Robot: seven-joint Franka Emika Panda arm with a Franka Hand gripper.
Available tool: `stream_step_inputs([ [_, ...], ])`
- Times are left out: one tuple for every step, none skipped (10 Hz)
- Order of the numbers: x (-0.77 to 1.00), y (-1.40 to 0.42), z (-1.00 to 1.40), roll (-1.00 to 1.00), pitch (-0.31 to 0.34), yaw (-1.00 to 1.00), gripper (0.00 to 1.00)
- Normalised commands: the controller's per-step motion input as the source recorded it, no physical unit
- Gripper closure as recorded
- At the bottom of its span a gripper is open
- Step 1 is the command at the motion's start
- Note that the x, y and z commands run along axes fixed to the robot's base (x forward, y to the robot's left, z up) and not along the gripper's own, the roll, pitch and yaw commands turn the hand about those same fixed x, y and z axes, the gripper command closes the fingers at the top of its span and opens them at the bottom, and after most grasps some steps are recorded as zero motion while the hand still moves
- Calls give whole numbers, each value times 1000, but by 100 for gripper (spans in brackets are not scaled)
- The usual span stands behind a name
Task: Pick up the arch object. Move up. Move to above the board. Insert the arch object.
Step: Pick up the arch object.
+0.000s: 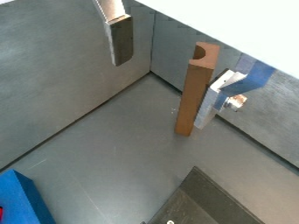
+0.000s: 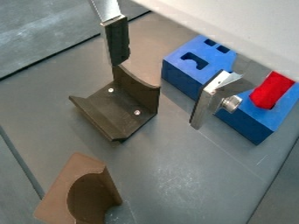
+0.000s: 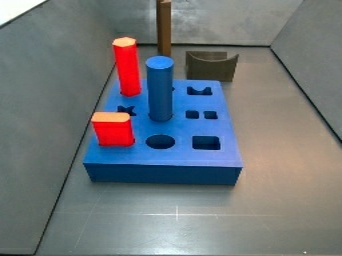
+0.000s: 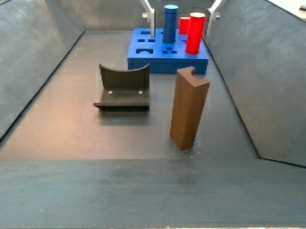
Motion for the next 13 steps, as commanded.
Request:
stream_step_inputs([
  [0,234,0,-86,0,-77,0],
  [180,600,-46,-267,0,91,0],
  [-154,691,-166,-269,-106,177,0],
  [-146,669,-163,-249,-130,374,0],
  [-277,634,-174,-214,-151,477,0],
  [-291,577,-209,-219,-180,523,0],
  [-143,469,-177,-231,-194,583,0],
  [-51,449,-191,-253,-203,554,0],
  [77,274,-377,-163,-121,409,0],
  [260,209,-403,-114,-49,397,0],
  [163,123,-474,-90,-67,311,0],
  [300,157,-494,-61,-17,266,0],
  [114,109,-474,-11,-19,157,0],
])
